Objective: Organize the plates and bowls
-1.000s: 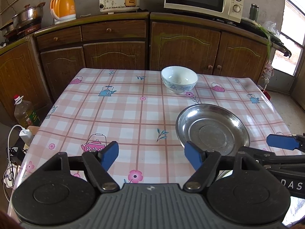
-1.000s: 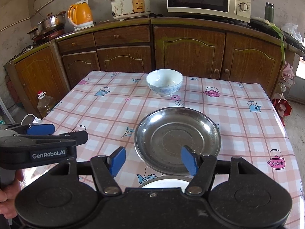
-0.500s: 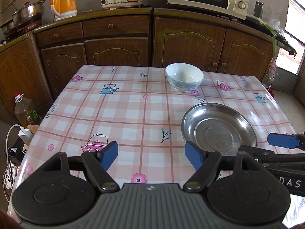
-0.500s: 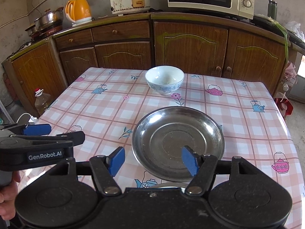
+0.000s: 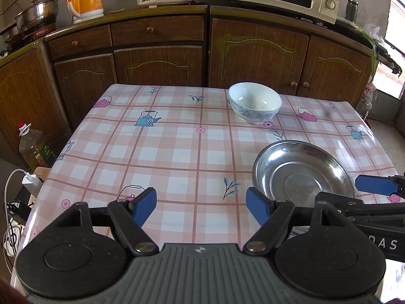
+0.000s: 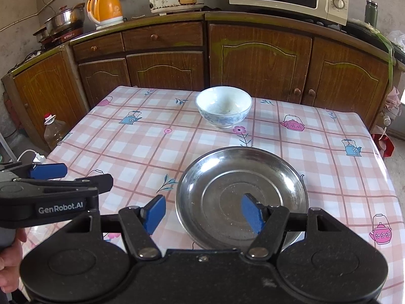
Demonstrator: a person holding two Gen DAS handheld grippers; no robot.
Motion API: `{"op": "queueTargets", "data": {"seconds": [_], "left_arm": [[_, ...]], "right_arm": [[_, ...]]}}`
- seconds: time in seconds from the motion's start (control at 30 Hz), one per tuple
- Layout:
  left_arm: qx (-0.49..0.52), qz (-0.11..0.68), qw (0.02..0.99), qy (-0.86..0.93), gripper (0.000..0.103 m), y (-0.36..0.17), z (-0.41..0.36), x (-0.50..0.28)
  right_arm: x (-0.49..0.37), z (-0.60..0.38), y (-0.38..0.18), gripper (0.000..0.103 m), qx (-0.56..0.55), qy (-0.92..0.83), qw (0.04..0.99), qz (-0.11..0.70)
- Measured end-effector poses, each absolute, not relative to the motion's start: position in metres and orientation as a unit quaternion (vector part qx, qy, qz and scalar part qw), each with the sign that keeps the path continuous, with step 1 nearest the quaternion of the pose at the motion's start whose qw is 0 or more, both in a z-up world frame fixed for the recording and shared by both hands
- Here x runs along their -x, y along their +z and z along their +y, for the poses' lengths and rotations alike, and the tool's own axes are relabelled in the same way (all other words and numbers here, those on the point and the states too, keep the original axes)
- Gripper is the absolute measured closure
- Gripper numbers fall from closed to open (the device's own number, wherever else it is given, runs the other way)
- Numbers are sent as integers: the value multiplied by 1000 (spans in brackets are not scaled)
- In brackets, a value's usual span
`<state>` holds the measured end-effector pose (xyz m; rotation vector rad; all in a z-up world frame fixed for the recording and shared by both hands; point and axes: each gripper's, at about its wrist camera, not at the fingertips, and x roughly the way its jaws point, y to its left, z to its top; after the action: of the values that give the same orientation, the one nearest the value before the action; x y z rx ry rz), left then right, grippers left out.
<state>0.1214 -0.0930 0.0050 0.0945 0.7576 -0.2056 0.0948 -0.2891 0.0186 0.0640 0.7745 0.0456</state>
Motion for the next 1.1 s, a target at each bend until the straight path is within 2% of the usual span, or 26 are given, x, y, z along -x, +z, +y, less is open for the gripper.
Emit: {"op": "queueTargets", "data": {"seconds": [0.47,0.9,1.1], "left_arm": [[-59,360,926,-96,23,-3,-96,-167],[-62,327,935,-119,23,6,-129,-265],[-64,349,925,-139,24,-8,-151,-311]], "right_arm": [[-151,-306,8,24,-49,15,927,372],[-250,-369,-3,24,-117,-24,931,345],[-299,-387,-14,24,-145,-34,925,349]]}}
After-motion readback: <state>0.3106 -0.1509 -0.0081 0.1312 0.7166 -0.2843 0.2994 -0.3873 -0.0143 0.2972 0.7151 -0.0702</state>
